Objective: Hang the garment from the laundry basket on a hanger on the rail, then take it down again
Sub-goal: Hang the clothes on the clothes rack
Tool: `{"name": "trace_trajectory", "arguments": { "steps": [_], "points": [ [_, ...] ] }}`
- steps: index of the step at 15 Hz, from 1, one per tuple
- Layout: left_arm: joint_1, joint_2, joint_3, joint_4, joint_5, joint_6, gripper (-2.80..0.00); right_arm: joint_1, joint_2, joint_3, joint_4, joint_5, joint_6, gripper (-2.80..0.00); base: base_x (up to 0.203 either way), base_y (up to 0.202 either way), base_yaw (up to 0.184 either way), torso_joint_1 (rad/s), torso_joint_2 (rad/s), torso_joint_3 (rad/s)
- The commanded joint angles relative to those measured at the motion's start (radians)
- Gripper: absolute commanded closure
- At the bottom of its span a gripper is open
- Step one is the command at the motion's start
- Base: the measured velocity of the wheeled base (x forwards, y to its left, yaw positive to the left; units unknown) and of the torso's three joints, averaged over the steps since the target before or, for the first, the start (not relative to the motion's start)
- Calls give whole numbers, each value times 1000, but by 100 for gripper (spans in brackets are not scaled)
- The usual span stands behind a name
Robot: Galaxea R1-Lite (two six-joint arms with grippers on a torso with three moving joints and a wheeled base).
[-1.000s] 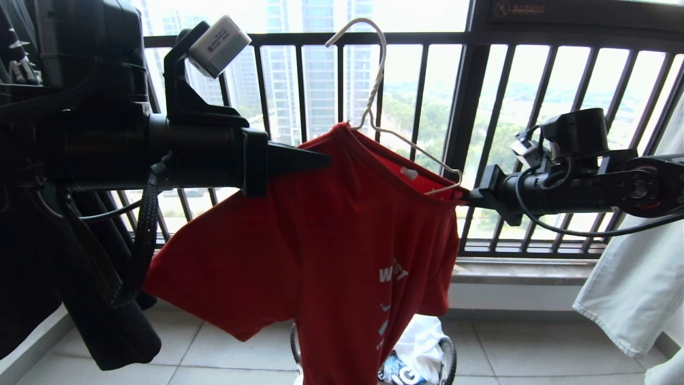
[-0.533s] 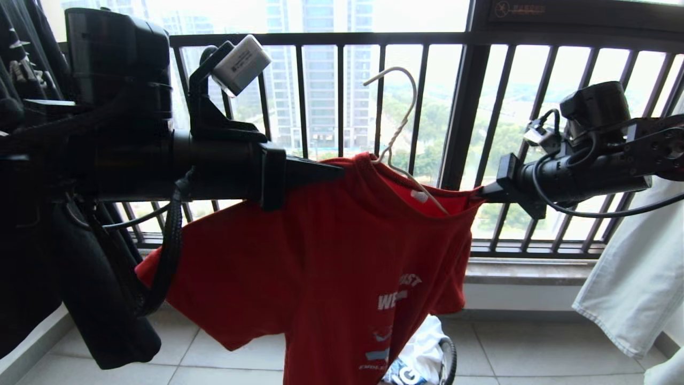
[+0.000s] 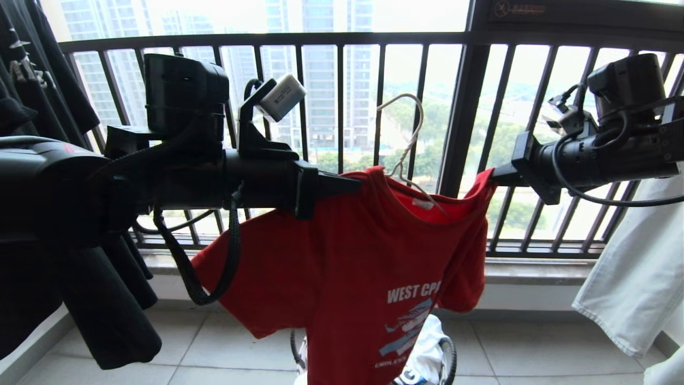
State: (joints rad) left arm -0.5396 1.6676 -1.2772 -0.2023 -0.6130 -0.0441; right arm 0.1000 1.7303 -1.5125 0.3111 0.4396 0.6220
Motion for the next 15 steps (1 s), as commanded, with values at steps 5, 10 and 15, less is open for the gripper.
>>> {"name": "trace_trajectory", "arguments": {
  "steps": [5, 10, 15],
  "points": [
    [2, 115, 39, -288, -2, -131, 0, 66, -9, -189, 59, -9, 12, 0, 0, 0, 0, 0, 0, 0],
    [4, 196, 88, -540, -2, -255, 0, 197, 84, -457, 266, -227, -118, 0, 0, 0, 0, 0, 0, 0],
    [4, 245, 135, -706, -2, -252, 0, 285, 76, -456, 269, -471, -268, 0, 0, 0, 0, 0, 0, 0]
  ]
}}
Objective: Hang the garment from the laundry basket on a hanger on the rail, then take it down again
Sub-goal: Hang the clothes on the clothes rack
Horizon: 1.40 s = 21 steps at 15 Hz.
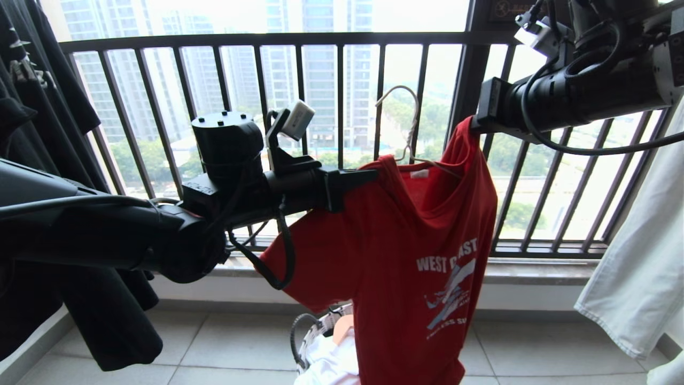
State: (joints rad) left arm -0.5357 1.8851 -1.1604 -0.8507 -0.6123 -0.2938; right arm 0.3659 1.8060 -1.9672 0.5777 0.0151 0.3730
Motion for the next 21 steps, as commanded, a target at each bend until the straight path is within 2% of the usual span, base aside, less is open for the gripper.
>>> {"name": "trace_trajectory", "arguments": {
  "steps": [1, 3, 6, 8, 10, 12, 15, 17, 21],
  "points": [
    [-2, 48, 37, -156, -3, -3, 0, 33, -2, -1, 2, -140, -65, 0, 0, 0, 0, 0, 0, 0],
    [-23, 69, 68, -232, 1, 5, 0, 55, -16, -1, -14, -311, -165, 0, 0, 0, 0, 0, 0, 0],
    [-30, 60, 77, -234, 2, 42, 0, 65, -28, -1, -54, -526, -317, 0, 0, 0, 0, 0, 0, 0],
    [-33, 50, 93, -235, 4, 68, 0, 65, -30, -1, -101, -602, -432, 0, 0, 0, 0, 0, 0, 0],
    [-37, 52, 104, -289, 15, 74, 0, 70, -34, -1, -138, -693, -557, 0, 0, 0, 0, 0, 0, 0],
    [-56, 57, 113, -350, 51, 72, 0, 100, -30, -1, -188, -740, -649, 0, 0, 0, 0, 0, 0, 0],
    [-72, 57, 117, -394, 90, 73, 0, 145, 5, -1, -227, -779, -723, 0, 0, 0, 0, 0, 0, 0],
    [-84, 57, 119, -431, 116, 74, 0, 158, 38, -2, -306, -815, -786, 0, 0, 0, 0, 0, 0, 0],
    [-123, 87, 112, -488, 194, 108, 0, 208, 44, -4, -326, -825, -810, 0, 0, 0, 0, 0, 0, 0]
  ]
}}
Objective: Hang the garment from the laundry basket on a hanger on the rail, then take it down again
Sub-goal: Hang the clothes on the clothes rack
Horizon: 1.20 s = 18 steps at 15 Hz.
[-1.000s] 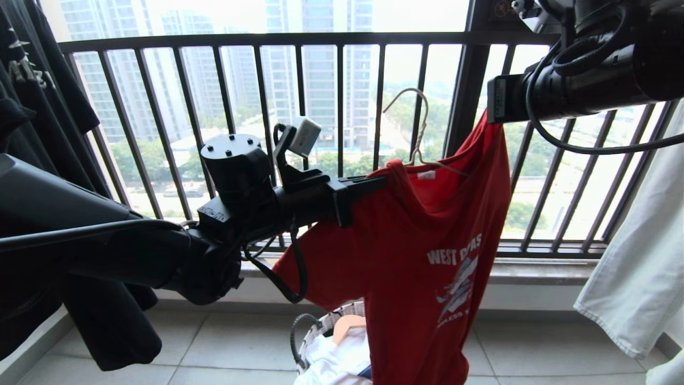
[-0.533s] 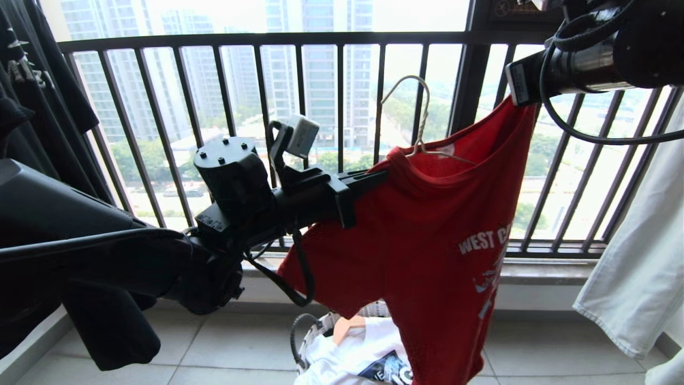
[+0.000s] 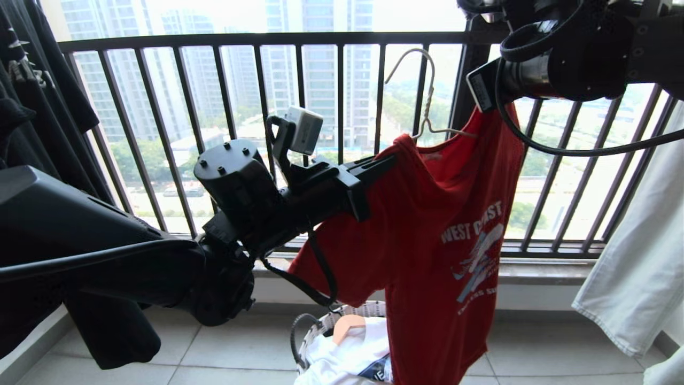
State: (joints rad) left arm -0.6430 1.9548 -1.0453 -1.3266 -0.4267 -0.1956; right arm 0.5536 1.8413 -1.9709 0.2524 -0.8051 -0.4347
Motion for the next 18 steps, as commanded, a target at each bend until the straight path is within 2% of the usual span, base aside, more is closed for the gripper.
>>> {"name": "trace_trajectory", "arguments": {
  "steps": [1, 3, 5, 7, 10, 12, 18],
  "points": [
    [-28, 29, -15, -14, 50, 37, 0, 36, 6, 0, -27, -7, -3, 0, 0, 0, 0, 0, 0, 0],
    [-58, 41, -31, -16, 118, 76, 0, 64, -2, 0, -68, -9, -3, 0, 0, 0, 0, 0, 0, 0],
    [-70, 56, -42, -16, 152, 116, 0, 83, -12, 3, -96, -8, -3, 0, 0, 0, 0, 0, 0, 0],
    [-86, 83, -79, -19, 226, 153, 0, 103, -24, 3, -111, -8, -3, 0, 0, 0, 0, 0, 0, 0],
    [-115, 108, -119, -80, 303, 167, 0, 115, -22, 8, -114, -3, 4, 0, 0, 0, 0, 0, 0, 0],
    [-119, 105, -121, -80, 318, 203, 0, 115, -17, 21, -119, 0, 8, 0, 0, 0, 0, 0, 0, 0],
    [-138, 96, -121, -83, 343, 212, 0, 119, -17, 23, -129, -7, 21, 0, 0, 0, 0, 0, 0, 0]
  ]
}}
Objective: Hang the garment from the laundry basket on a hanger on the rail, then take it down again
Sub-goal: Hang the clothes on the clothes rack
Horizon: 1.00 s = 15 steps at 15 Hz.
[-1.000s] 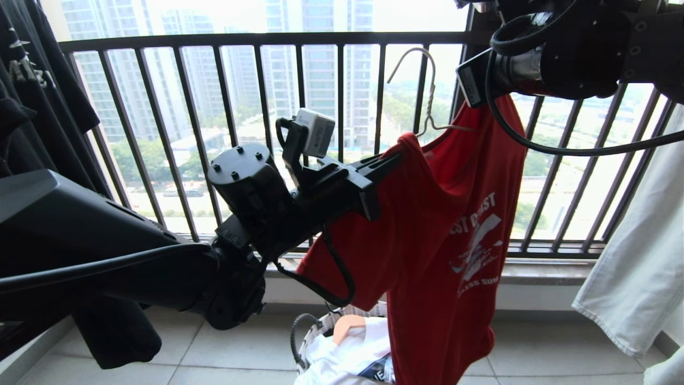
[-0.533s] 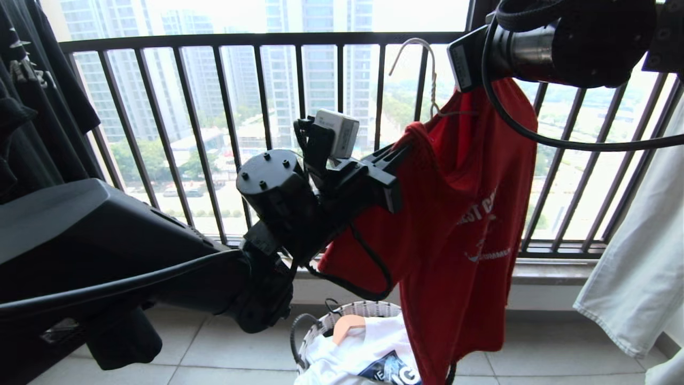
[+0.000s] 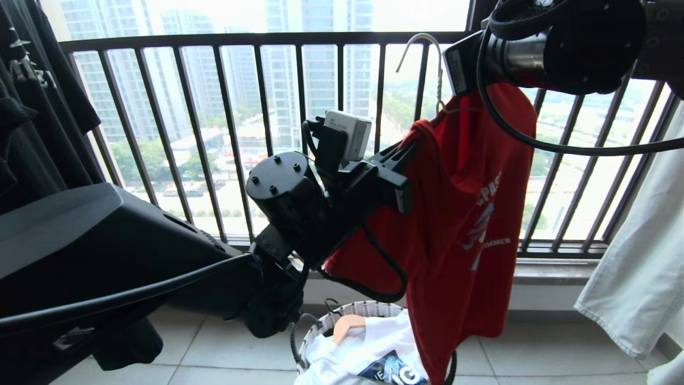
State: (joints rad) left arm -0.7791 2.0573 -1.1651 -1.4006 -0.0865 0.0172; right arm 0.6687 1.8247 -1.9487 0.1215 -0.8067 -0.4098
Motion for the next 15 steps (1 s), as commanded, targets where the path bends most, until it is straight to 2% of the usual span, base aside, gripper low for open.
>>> {"name": "trace_trajectory", "arguments": {
  "steps": [1, 7, 9, 13, 15],
  "points": [
    [-2, -8, -4, -9, 14, 0, 0, 12, -1, 1, 4, -8, -4, -280, 0, 0, 0, 0, 0, 0],
    [1, -8, -38, -12, 37, -2, 0, 60, -8, 9, 13, -32, -3, -280, 0, 0, 0, 0, 0, 0],
    [3, -3, -59, -12, 67, -2, 0, 67, -28, 18, 29, -41, -2, -280, 0, 0, 0, 0, 0, 0],
    [4, 1, -61, -11, 70, -2, 0, 75, -70, 70, 43, -48, 12, -280, 0, 0, 0, 0, 0, 0],
    [6, 1, -61, -11, 70, -2, 0, 74, -81, 87, 45, -47, 55, -280, 0, 0, 0, 0, 0, 0]
  ]
}}
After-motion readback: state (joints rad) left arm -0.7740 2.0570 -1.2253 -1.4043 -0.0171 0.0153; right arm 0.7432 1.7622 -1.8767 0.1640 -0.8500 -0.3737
